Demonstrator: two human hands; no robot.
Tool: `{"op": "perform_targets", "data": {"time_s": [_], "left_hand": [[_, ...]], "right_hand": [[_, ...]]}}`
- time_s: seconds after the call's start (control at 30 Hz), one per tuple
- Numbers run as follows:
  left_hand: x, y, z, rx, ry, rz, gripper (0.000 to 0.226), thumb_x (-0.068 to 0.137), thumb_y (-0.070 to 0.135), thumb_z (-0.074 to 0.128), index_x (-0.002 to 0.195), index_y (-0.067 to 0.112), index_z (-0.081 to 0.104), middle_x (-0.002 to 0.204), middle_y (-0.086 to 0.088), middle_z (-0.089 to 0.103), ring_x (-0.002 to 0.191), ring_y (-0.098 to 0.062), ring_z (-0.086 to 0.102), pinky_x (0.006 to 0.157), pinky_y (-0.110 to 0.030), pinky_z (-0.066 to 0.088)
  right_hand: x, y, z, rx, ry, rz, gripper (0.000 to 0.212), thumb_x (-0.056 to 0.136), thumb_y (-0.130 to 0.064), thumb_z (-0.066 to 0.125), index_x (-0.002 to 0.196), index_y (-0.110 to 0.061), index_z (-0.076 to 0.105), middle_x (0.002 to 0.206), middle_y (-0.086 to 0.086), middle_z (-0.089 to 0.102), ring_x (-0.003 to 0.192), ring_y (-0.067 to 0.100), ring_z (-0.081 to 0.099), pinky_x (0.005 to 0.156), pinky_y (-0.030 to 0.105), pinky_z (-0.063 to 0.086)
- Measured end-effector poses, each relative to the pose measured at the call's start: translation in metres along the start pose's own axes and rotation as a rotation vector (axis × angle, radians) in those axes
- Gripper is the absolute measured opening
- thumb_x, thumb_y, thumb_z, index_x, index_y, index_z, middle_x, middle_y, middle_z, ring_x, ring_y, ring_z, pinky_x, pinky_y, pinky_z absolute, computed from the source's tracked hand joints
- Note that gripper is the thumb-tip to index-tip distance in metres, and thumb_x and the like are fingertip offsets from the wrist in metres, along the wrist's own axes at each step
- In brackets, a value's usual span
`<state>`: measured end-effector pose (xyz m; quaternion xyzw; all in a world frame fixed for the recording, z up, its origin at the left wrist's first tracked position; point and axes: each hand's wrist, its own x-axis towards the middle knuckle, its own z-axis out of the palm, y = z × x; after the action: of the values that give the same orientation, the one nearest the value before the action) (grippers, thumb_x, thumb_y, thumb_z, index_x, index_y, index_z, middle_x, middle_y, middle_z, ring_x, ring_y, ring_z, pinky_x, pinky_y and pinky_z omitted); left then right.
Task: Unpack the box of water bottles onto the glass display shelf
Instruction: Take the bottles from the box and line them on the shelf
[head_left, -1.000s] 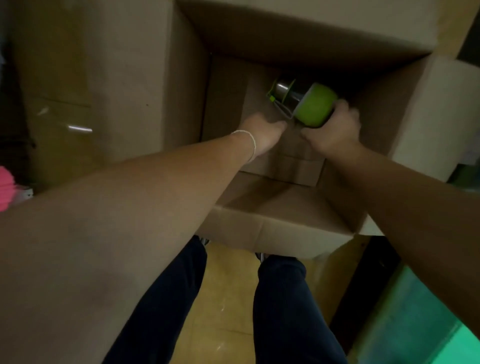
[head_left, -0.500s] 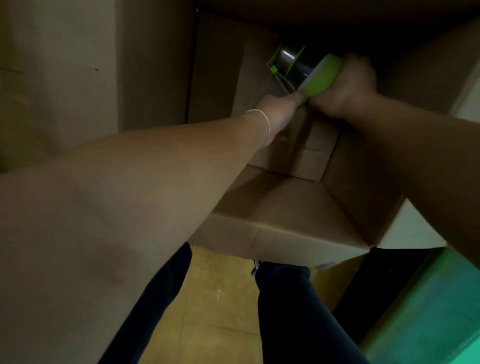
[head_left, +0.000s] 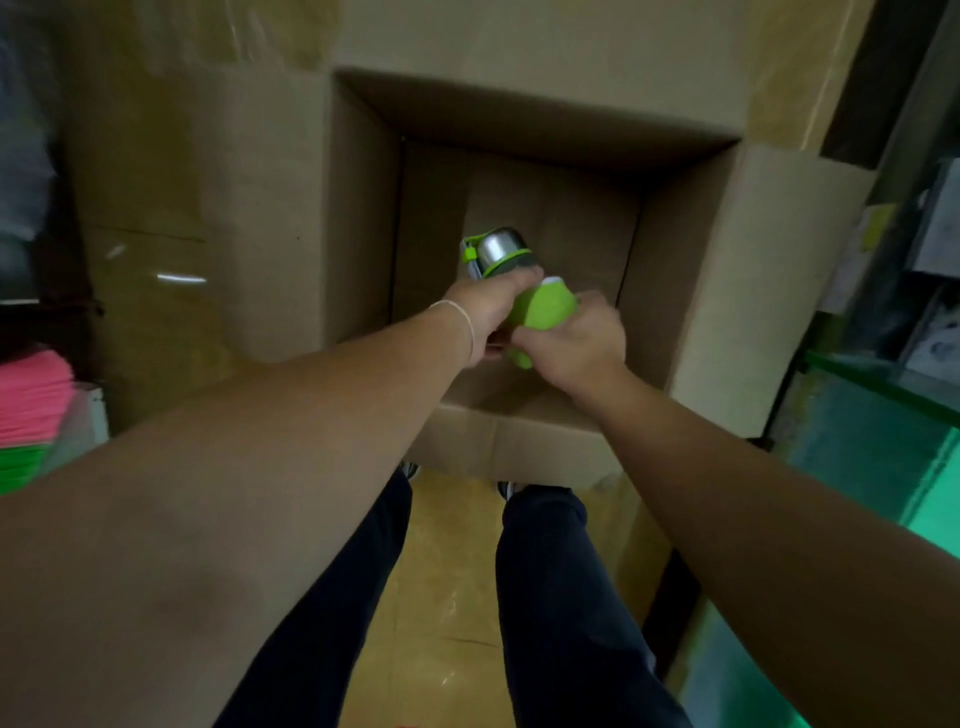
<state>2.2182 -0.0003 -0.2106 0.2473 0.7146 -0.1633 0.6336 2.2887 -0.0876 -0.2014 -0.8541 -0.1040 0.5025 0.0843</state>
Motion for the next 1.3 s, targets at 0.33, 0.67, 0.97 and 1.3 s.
{"op": "perform_targets", "data": {"time_s": [0.33,0.67,0.97,1.3], "left_hand": [[-0.151,0.019,-0.01,-0.041,-0.051,0.063,0.067,0.07,0.038,0.085,0.126,0.015,0.057,0.111,-0.007,0.07,0.094,-0.023,0.069,0.065,-0.032,0.055],[-0.336,0.053,-0.009,0.013,0.017,0.385,0.066,0.065,0.031,0.088,0.12,0.009,0.058,0.105,-0.008,0.071,0.084,-0.017,0.07,0.054,-0.025,0.053],[-0.449,0.047,-0.035,0.065,0.105,0.662,0.05,0.062,0.023,0.09,0.1,0.016,0.059,0.096,-0.002,0.07,0.084,-0.013,0.069,0.07,-0.029,0.057],[-0.538,0.059,-0.06,0.313,0.003,1.011,0.06,0.047,0.047,0.087,0.092,0.027,0.052,0.096,0.003,0.066,0.088,-0.014,0.066,0.08,-0.04,0.058]], "right_hand": [[-0.127,-0.023,-0.085,0.097,0.005,-0.036,0.091,0.05,-0.054,0.083,0.122,-0.011,0.049,0.115,0.006,0.056,0.099,0.025,0.062,0.082,0.042,0.057],[-0.262,-0.062,-0.192,0.189,0.108,-0.158,0.088,0.042,-0.061,0.079,0.114,-0.016,0.055,0.103,0.002,0.061,0.083,0.018,0.065,0.066,0.038,0.059],[-0.357,-0.084,-0.229,0.313,0.121,-0.265,0.084,0.056,-0.053,0.088,0.119,-0.014,0.049,0.109,0.001,0.054,0.084,0.012,0.058,0.054,0.024,0.043],[-0.458,-0.109,-0.254,0.48,0.433,-0.284,0.088,0.046,-0.056,0.087,0.115,-0.017,0.051,0.107,0.002,0.061,0.093,0.02,0.063,0.075,0.037,0.056]]}}
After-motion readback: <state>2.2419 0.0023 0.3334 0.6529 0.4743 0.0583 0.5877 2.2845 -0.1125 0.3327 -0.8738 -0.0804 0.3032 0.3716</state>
